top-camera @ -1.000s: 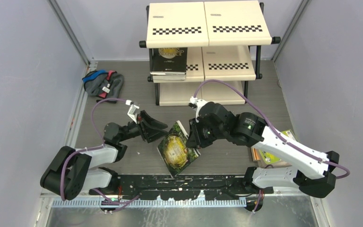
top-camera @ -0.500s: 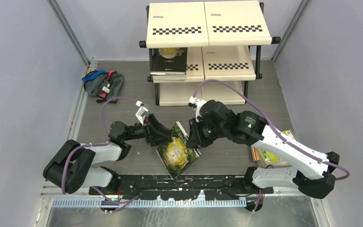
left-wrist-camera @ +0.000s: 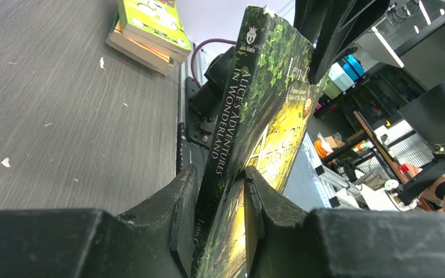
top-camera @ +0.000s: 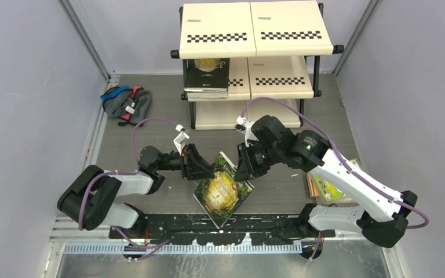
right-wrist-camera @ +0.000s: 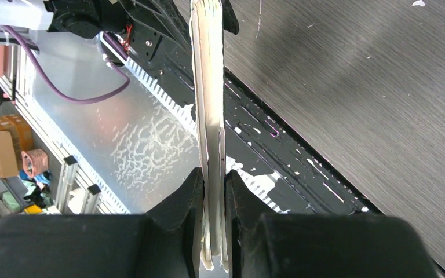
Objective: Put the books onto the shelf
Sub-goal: Pick up the book from the center of the board.
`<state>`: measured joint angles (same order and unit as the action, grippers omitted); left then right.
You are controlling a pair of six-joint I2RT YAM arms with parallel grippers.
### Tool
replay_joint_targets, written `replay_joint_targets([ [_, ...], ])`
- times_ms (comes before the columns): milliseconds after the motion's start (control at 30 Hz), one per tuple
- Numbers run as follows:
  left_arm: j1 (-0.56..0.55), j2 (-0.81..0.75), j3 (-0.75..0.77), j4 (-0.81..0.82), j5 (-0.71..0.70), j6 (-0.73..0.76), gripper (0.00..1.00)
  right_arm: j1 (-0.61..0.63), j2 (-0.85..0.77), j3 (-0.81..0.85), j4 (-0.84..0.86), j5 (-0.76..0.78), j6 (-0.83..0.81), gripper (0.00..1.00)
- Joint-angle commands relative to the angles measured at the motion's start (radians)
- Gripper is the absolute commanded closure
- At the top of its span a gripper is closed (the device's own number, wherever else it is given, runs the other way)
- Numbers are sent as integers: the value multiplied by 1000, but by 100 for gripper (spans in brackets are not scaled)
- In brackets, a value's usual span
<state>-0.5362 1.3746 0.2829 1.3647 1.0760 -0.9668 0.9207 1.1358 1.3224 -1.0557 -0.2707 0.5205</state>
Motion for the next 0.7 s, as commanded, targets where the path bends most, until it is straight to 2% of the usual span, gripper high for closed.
replay_joint_targets([
  [0,-29,12,58,66,18,-20,80,-50,16,40,161,-36,-8,99],
  [233,-57,22,79,66,42,-52,79,-101,22,1,207,-45,-28,99],
  [500,-82,21,100,66,60,-86,72,-126,36,-52,268,-34,-31,99],
  [600,-90,18,103,66,64,-94,72,-131,45,-61,291,-33,-27,99],
  [667,-97,17,105,66,66,-100,77,-132,48,-65,307,-32,-23,99],
])
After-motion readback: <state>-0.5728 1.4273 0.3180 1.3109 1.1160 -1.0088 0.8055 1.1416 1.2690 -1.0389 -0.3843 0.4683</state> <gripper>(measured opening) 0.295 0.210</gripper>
